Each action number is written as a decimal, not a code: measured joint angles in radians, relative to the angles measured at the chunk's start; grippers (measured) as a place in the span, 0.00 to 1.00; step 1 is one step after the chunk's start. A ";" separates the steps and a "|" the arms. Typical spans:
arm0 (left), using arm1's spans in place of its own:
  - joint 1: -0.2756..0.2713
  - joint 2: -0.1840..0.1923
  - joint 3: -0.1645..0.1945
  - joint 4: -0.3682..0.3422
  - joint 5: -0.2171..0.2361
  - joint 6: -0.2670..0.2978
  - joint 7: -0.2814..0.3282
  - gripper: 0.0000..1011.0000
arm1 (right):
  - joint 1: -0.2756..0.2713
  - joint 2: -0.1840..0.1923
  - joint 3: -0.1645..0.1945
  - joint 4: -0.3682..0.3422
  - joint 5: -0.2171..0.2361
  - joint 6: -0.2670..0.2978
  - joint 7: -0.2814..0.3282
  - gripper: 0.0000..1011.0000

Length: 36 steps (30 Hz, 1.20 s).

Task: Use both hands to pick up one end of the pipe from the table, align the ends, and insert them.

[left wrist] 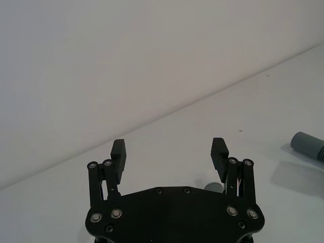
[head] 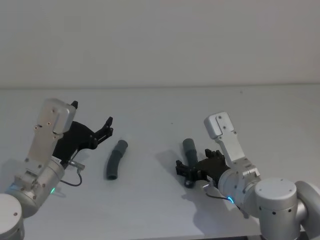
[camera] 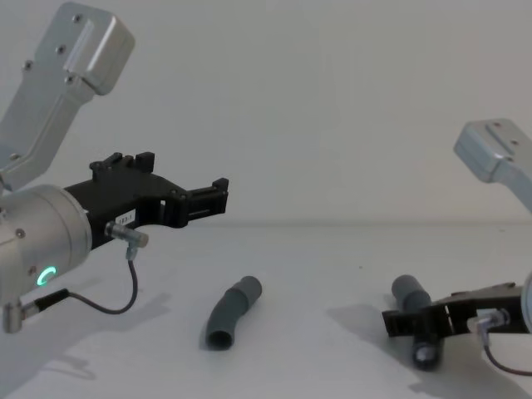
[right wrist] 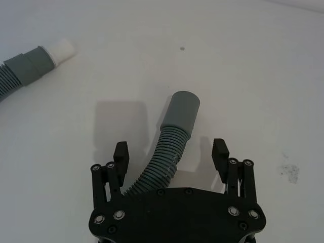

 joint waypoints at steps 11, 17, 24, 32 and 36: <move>0.000 0.000 0.000 0.000 0.000 0.000 0.000 0.99 | 0.015 -0.013 -0.002 0.027 -0.009 0.009 0.003 0.74; 0.000 0.000 0.000 0.000 0.000 0.000 0.000 0.99 | 0.019 -0.016 -0.002 0.035 -0.012 0.012 0.004 0.54; 0.000 0.000 0.000 0.000 0.000 0.000 0.000 0.99 | 0.022 -0.019 -0.003 0.040 -0.014 0.012 0.005 0.34; 0.000 0.000 0.000 0.000 0.000 0.000 0.000 0.99 | 0.023 -0.020 -0.003 0.042 -0.016 0.014 0.005 0.24; 0.000 0.000 0.000 0.000 0.000 0.000 0.000 0.99 | 0.022 -0.019 -0.001 0.042 -0.018 0.008 0.005 0.24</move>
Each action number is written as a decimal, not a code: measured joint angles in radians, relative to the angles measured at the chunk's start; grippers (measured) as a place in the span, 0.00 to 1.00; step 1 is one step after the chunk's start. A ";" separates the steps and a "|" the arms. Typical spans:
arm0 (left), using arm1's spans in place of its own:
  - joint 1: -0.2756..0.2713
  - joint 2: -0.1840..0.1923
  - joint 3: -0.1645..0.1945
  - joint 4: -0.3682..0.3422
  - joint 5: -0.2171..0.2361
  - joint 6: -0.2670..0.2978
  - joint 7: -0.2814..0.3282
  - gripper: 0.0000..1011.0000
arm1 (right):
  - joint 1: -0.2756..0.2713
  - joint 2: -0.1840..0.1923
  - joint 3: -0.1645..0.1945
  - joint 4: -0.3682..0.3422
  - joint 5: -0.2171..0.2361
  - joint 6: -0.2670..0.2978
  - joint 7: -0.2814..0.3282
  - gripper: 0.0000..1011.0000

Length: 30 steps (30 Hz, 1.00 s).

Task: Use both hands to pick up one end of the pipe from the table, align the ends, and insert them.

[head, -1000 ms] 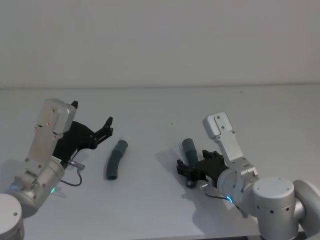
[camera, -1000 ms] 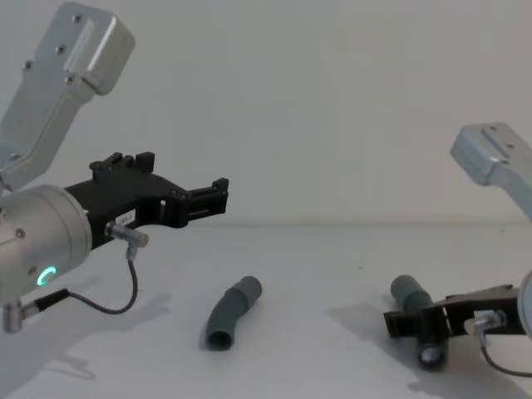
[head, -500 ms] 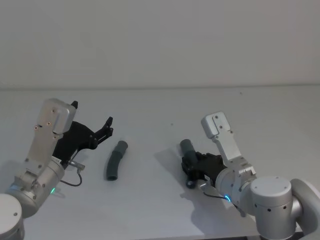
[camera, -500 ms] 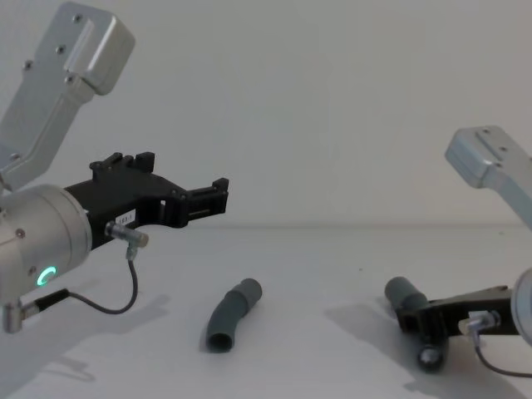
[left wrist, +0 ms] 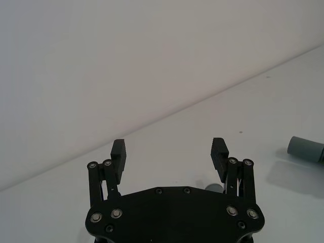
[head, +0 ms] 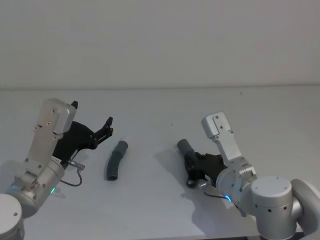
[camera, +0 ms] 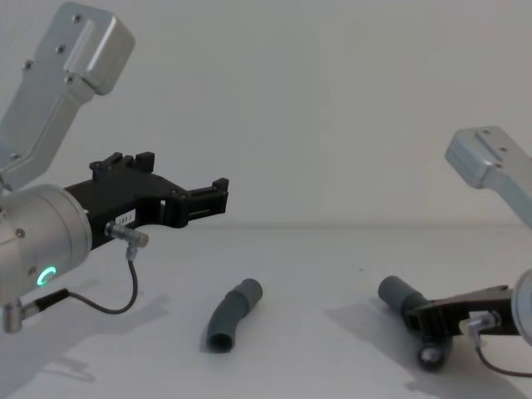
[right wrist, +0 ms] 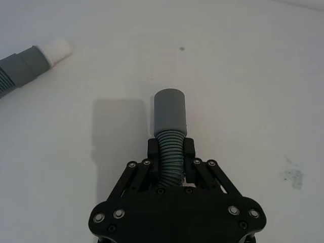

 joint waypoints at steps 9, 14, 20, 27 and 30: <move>0.000 0.000 0.000 0.000 0.000 0.000 0.000 0.99 | -0.010 0.022 0.008 -0.006 -0.018 -0.067 0.006 0.24; 0.000 0.000 0.000 0.000 0.000 0.000 0.000 0.99 | -0.013 0.042 0.013 -0.020 -0.033 -0.123 0.016 0.24; 0.000 0.000 0.000 0.000 0.000 0.000 0.000 0.99 | -0.016 0.067 0.019 -0.036 -0.051 -0.189 0.027 0.24; 0.000 0.000 0.000 0.000 0.000 0.000 0.000 0.99 | -0.019 0.112 0.026 -0.060 -0.078 -0.291 0.054 0.24; 0.000 0.000 0.000 0.000 0.000 0.000 0.000 0.99 | -0.019 0.136 0.028 -0.065 -0.089 -0.339 0.074 0.24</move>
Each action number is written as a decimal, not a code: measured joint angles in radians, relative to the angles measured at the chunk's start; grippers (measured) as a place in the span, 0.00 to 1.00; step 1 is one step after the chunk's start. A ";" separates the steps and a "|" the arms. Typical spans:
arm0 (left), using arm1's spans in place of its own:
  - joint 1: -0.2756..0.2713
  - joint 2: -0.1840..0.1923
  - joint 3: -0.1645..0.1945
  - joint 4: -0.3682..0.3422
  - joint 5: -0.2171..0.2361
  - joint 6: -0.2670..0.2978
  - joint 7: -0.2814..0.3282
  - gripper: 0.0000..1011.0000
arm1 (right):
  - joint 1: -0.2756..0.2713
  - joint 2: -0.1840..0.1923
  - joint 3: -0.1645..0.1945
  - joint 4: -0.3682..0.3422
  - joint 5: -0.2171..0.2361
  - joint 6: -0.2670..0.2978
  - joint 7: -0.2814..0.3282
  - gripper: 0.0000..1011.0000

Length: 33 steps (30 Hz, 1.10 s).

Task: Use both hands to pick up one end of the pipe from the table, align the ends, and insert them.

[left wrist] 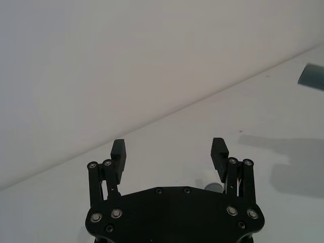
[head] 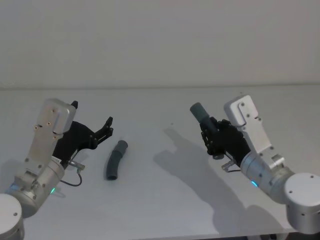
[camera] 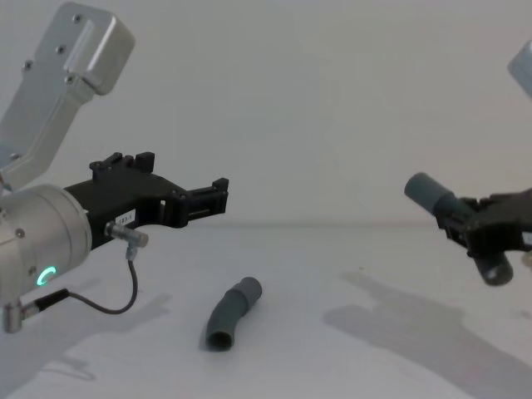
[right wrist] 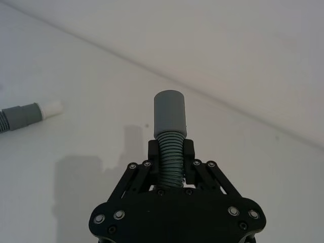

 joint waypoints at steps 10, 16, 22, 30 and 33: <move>0.000 0.000 0.000 0.000 0.000 0.000 0.000 0.99 | 0.020 0.077 -0.003 0.008 -0.027 -0.160 0.089 0.23; 0.000 0.000 0.000 0.000 0.000 0.000 0.000 0.99 | 0.044 0.119 -0.007 0.035 -0.032 -0.263 0.164 0.23; 0.000 0.000 0.000 0.000 0.000 0.000 0.000 0.99 | 0.071 0.153 -0.013 0.071 -0.029 -0.352 0.235 0.23; 0.000 0.000 0.000 0.000 0.000 0.000 0.000 0.99 | 0.127 0.196 -0.033 0.149 -0.002 -0.492 0.362 0.23; 0.000 0.000 0.000 0.000 0.000 0.000 0.000 0.99 | 0.152 0.209 -0.044 0.184 0.011 -0.543 0.413 0.23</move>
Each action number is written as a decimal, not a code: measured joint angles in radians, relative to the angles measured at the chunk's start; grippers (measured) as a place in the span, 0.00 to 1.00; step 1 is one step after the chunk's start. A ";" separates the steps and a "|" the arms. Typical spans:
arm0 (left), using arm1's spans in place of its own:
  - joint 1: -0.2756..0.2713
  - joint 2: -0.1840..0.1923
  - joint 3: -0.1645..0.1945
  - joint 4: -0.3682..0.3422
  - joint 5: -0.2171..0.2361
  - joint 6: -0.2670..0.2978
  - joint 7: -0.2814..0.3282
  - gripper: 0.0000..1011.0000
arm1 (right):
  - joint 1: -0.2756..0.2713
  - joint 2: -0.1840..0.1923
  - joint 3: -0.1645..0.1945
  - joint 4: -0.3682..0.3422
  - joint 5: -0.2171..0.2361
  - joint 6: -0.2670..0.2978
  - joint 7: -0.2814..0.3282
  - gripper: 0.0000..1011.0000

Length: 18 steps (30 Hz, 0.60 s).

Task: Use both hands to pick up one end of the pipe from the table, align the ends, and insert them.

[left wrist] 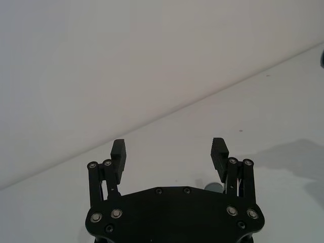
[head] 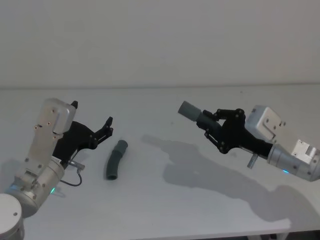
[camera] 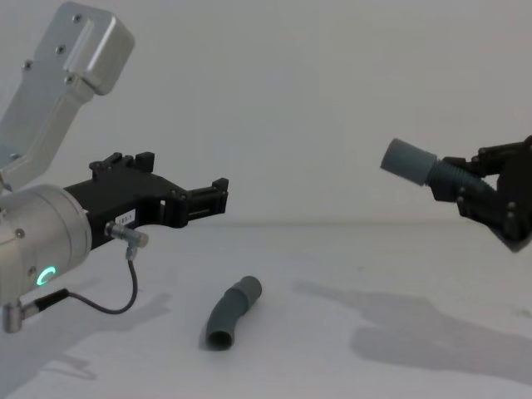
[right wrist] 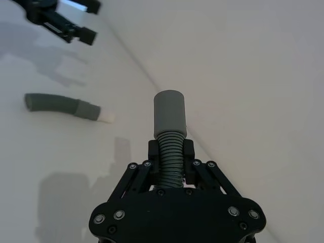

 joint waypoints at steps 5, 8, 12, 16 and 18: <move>0.000 0.000 0.000 0.000 0.000 0.000 0.000 0.99 | 0.048 0.016 -0.021 0.068 0.024 -0.091 0.091 0.23; 0.000 0.000 0.000 0.000 0.000 0.000 0.000 0.99 | 0.078 0.022 -0.035 0.113 0.036 -0.142 0.141 0.23; 0.000 0.000 0.000 0.000 0.000 0.000 0.000 0.99 | 0.119 0.026 -0.054 0.176 0.056 -0.220 0.217 0.23; 0.000 0.000 0.000 0.000 0.000 0.000 0.000 0.99 | 0.167 0.025 -0.077 0.252 0.076 -0.295 0.291 0.23; 0.000 0.000 0.000 0.000 0.000 0.000 0.000 0.99 | 0.194 0.022 -0.090 0.296 0.089 -0.339 0.334 0.23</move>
